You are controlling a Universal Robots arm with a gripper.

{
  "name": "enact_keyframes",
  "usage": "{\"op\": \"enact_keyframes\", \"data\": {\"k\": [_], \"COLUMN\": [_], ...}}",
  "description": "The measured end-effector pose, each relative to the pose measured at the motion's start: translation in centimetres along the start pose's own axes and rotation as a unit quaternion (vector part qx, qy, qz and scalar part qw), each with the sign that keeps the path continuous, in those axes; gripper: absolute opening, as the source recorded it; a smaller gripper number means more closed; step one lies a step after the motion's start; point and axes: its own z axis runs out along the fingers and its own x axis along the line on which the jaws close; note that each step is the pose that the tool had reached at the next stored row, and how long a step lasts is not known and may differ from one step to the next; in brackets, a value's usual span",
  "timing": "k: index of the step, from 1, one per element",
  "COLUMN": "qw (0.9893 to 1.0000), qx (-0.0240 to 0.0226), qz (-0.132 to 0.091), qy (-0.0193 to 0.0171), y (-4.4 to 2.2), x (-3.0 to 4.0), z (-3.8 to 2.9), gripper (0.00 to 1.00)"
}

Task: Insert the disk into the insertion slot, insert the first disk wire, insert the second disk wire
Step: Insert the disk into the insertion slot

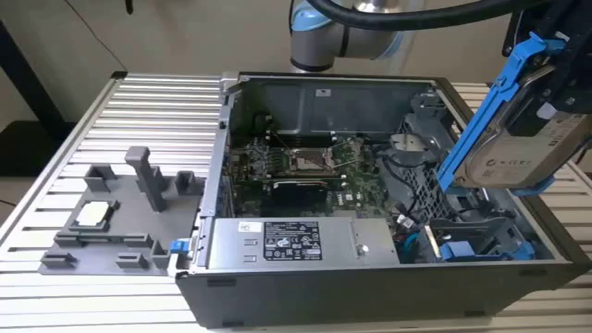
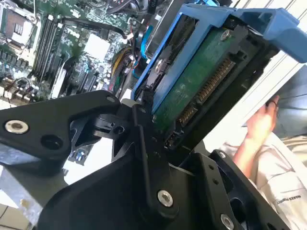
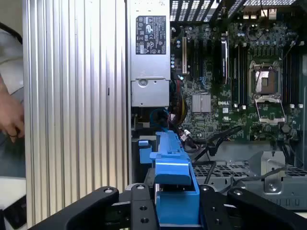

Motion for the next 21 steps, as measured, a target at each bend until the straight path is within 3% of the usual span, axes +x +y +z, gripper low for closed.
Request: {"op": "enact_keyframes", "data": {"k": [12, 21], "qw": [1.0, 1.0], "qx": [0.0, 0.0002], "qz": [0.0, 0.0], "qy": [0.0, -0.0018], "y": [0.0, -0.16], "x": [0.0, 0.31], "z": [0.05, 1.05], "gripper": [0.33, 0.33]}}
